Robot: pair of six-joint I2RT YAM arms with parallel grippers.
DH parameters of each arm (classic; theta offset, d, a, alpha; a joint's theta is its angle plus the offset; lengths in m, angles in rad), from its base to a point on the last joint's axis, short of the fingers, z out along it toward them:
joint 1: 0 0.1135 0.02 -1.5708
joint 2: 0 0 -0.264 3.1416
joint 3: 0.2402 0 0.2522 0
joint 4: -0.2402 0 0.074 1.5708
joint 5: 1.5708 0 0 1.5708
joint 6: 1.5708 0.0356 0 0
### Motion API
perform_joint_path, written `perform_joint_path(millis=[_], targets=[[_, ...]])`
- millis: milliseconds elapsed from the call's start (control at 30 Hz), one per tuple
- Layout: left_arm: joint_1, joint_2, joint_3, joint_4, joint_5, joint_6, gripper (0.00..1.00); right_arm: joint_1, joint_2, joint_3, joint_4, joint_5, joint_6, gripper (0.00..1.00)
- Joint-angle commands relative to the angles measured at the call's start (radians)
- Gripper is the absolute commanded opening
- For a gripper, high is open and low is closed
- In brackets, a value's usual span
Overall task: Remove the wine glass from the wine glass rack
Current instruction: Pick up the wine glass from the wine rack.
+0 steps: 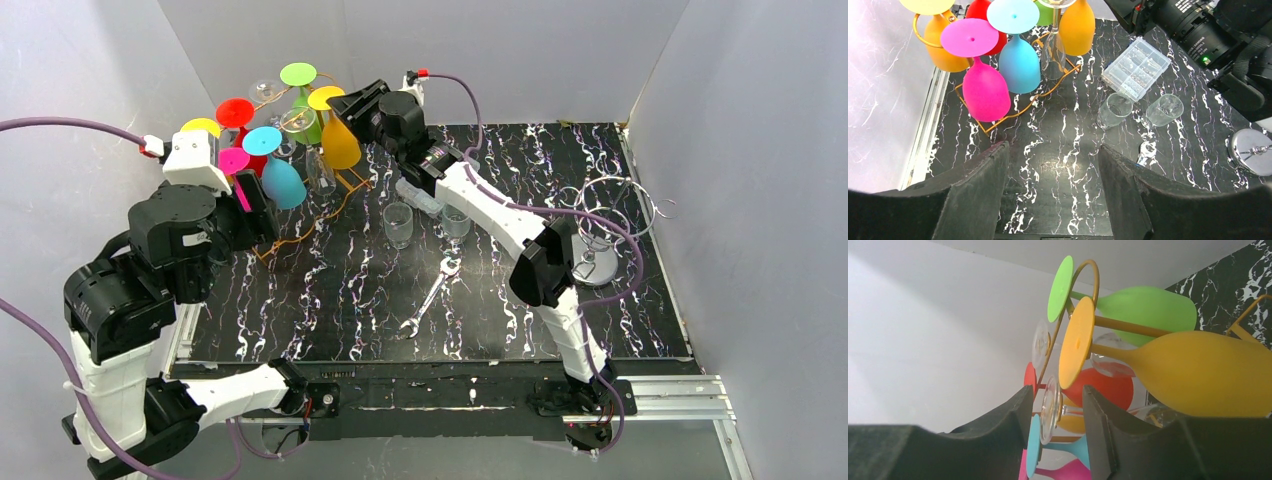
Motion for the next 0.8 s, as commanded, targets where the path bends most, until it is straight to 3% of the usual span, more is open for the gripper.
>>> perform_joint_path(millis=[0, 767], targets=[[-0.001, -0.012, -0.005, 0.01, -0.039, 0.009, 0.64, -0.002, 0.048, 0.099, 0.035, 0.057, 0.038, 0.47], [-0.002, -0.008, -0.023, 0.03, -0.044, 0.016, 0.65, -0.009, 0.072, 0.112, 0.075, 0.069, 0.102, 0.09]])
